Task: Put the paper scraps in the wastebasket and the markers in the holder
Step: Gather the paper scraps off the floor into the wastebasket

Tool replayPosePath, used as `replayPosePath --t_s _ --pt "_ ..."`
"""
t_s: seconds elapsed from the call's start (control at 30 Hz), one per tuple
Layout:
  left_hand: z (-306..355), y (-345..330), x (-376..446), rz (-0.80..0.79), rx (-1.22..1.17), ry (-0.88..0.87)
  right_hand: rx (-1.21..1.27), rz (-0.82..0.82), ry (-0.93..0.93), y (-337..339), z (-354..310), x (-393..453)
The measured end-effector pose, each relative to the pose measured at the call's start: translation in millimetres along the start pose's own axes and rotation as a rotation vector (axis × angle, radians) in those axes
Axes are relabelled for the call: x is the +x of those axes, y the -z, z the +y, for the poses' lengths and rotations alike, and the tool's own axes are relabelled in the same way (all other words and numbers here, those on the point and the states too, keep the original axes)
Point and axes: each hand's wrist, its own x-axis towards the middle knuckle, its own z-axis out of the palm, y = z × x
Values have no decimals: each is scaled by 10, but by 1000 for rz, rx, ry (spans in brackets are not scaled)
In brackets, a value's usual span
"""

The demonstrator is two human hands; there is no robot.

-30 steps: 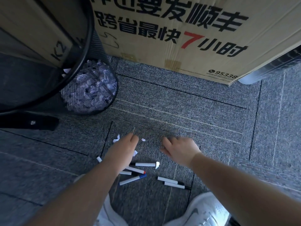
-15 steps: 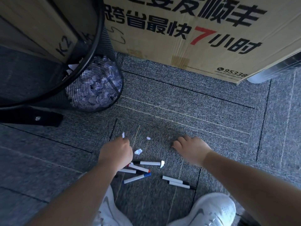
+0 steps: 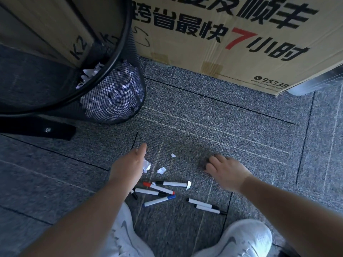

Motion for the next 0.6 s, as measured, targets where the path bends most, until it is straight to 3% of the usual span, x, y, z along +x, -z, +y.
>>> replayPosePath --t_s 0.17,0.47,0.6 --pt "-14 -28 16 103 53 -34 87 11 -56 54 71 5" --pt "-27 -100 -39 58 159 -10 172 155 -232 111 -34 198" --pt "-55 -201 -82 75 179 -99 265 198 -488 177 -33 302"
